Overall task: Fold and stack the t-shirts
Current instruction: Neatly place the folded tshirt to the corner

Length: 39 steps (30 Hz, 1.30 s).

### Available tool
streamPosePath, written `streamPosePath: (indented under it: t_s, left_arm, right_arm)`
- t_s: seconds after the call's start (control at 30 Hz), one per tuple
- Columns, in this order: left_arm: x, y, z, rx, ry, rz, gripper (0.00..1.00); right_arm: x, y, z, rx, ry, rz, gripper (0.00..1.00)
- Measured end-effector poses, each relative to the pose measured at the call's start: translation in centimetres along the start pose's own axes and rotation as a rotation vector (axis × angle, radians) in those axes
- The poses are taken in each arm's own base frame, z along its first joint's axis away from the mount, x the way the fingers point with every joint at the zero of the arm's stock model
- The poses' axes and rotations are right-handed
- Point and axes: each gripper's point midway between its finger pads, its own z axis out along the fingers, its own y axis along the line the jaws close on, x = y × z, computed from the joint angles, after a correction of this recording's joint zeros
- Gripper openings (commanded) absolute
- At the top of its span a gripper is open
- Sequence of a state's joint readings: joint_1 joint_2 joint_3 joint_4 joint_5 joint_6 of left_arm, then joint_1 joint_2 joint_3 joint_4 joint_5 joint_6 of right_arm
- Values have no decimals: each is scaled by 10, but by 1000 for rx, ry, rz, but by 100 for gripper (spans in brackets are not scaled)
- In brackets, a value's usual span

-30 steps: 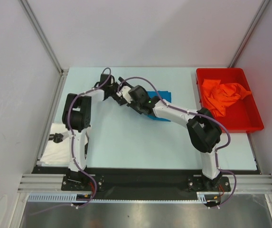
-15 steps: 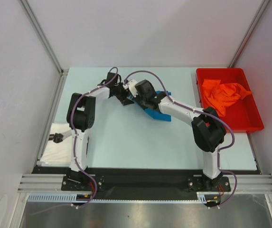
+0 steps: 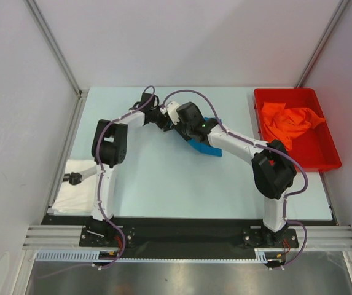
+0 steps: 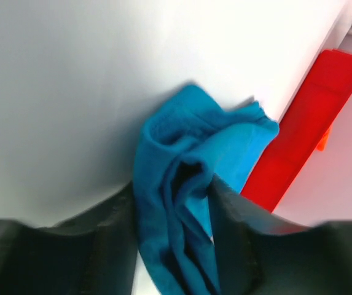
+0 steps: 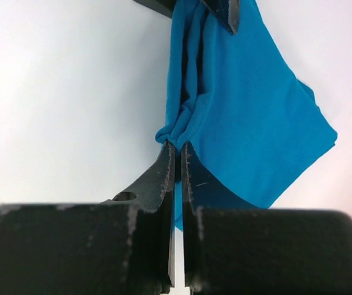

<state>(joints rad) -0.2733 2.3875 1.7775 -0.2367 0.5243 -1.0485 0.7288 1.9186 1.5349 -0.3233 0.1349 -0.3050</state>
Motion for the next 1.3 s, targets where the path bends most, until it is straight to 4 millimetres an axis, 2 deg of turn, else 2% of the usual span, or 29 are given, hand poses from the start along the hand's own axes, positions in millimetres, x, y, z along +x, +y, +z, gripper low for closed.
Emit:
streamPosePath:
  t_s: [0.03, 0.07, 0.1, 0.13, 0.17, 0.23, 0.33, 0.43, 0.57, 0.67, 0.8, 0.9, 1.03, 1.17, 1.3]
  left_arm:
    - [0, 1, 3, 1, 4, -2, 29]
    - [-1, 3, 5, 1, 6, -4, 20]
    - [-2, 5, 7, -6, 2, -2, 0]
    - [-1, 7, 8, -11, 5, -4, 0]
    - [-1, 7, 8, -9, 8, 5, 0]
    - [-4, 6, 8, -23, -10, 26, 0]
    - [-7, 9, 2, -59, -43, 72, 0]
    - [-5, 17, -18, -138, -98, 117, 0]
    - [-5, 15, -65, -229, -196, 165, 0]
    - [-5, 8, -105, -272, -280, 180, 0]
    - [-1, 4, -156, -331, -382, 185, 0]
    - [0, 11, -178, -388, -436, 181, 0]
    - [3, 36, -199, -492, -481, 166, 0]
    - [-2, 58, -219, -584, -515, 126, 0]
    - [-13, 87, -251, -698, -567, 44, 0]
  right_arm:
    - [0, 1, 0, -2, 0, 2, 4]
    - [1, 1, 0, -2, 1, 4, 9]
    - [1, 1, 0, -2, 2, 14, 17]
    - [2, 2, 0, -1, 4, 25, 34]
    - [3, 1, 0, 4, 10, 45, 41]
    - [6, -2, -4, 16, 23, 81, 53]
    - [10, -9, -21, 33, 47, 158, 63]
    - [11, -23, -53, 69, 63, 252, 68]
    - [16, -33, -114, 106, 37, 359, 69]
    - [26, -28, -162, 105, -5, 418, 69]
    - [56, -9, -205, 86, -15, 470, 70]
    - [79, 5, -219, 68, 7, 495, 70]
    - [103, 20, -230, 51, 49, 518, 70]
    - [110, 24, -240, 52, 57, 529, 71]
    - [112, 22, -248, 58, 49, 534, 71]
